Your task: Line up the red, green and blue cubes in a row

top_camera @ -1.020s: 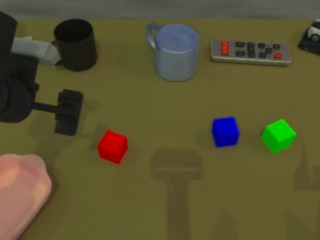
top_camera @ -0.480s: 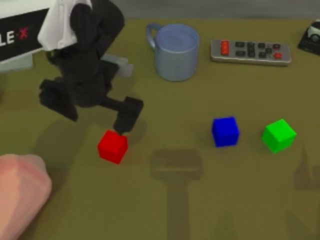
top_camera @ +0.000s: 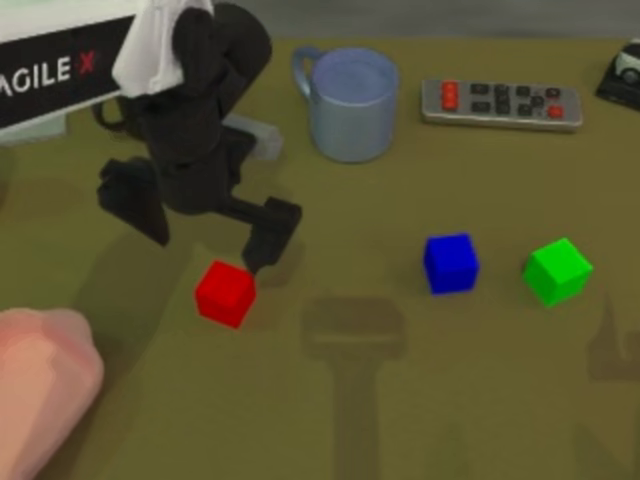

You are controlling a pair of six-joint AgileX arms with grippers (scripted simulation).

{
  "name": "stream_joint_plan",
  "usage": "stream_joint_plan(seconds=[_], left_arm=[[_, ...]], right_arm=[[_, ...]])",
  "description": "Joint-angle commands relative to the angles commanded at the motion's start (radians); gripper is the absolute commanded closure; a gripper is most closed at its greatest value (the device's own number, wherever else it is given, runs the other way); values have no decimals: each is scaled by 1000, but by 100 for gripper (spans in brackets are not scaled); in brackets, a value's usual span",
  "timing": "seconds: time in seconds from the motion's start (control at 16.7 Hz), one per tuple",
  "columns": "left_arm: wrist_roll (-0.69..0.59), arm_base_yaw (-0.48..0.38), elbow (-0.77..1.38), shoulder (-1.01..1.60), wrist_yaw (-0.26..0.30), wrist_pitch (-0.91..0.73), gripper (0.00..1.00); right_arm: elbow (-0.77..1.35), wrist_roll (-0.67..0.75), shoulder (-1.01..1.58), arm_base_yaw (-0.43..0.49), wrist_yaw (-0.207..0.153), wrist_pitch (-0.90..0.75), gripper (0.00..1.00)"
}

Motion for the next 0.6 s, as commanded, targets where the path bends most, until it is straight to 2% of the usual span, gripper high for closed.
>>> stream_joint_plan(seconds=[0.18,0.6], left_arm=[[3,-2,-29,17,0,40,0],[3,-3,-181,120,1,302,0]], right_arm=[[0,0,0,0,0,0,0],[0,0,0,0,0,0,0]])
